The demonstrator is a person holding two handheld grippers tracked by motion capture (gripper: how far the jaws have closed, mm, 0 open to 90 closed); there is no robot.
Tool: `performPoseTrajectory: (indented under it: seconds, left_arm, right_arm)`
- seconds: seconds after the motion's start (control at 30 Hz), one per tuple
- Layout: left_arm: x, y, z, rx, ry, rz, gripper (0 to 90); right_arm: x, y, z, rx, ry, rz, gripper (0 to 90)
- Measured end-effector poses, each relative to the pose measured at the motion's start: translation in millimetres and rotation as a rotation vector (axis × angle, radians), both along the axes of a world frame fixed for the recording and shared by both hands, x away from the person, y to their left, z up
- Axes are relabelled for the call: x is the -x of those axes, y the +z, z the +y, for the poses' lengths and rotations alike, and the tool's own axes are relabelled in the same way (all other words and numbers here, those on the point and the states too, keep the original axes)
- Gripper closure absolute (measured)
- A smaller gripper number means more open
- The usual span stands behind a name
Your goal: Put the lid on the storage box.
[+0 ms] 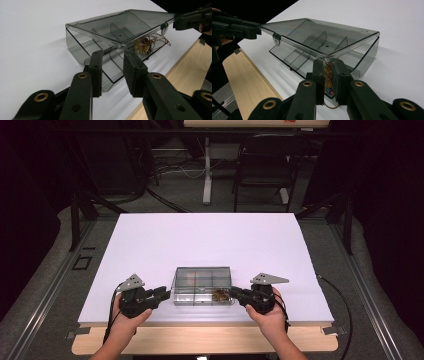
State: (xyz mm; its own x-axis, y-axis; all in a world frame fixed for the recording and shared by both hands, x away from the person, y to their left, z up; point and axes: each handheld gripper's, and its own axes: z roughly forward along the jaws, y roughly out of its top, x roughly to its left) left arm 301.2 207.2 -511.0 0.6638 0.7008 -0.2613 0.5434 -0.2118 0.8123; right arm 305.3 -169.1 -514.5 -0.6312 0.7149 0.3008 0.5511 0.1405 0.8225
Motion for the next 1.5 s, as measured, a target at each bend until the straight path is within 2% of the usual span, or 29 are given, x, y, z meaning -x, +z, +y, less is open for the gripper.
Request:
performPoseTrajectory:
  seconds: [0.37, 0.43, 0.5, 0.57, 0.73, 1.23, 1.27, 1.5]
  left_arm:
    - [2.6, -7.8, -5.2, -0.036, -0.025, 0.012, 75.6]
    - [2.2, -9.3, -6.0, -0.040, -0.023, 0.009, 75.6]
    - [2.1, -9.7, -6.8, -0.035, -0.023, 0.013, 75.5]
    - [2.1, -9.7, -7.4, -0.038, -0.027, 0.012, 75.4]
    - [1.7, -12.2, -9.2, -0.035, -0.029, 0.022, 75.5]
    - [2.4, -15.0, -11.6, -0.065, -0.039, 0.026, 76.0]
    - [2.5, -15.2, -11.9, -0.064, -0.040, 0.029, 76.0]
    - [2.4, -17.1, -13.2, -0.071, -0.053, 0.030, 75.9]
  right_arm:
    - [2.1, -4.8, 1.5, -0.006, -0.002, 0.004, 81.5]
    - [2.2, -5.1, 0.6, 0.007, 0.007, 0.008, 81.3]
    - [2.5, -6.6, 1.1, -0.002, 0.002, 0.009, 81.0]
    - [2.4, -7.3, 0.1, 0.013, 0.004, 0.012, 80.8]
    - [2.2, -10.2, -1.2, 0.014, 0.002, 0.021, 79.9]
    - [1.3, -16.9, -1.6, 0.056, 0.022, 0.057, 77.1]
    - [1.5, -17.9, -0.9, 0.046, 0.015, 0.058, 76.9]
    - [1.5, -19.9, -1.0, 0.059, 0.021, 0.064, 73.5]
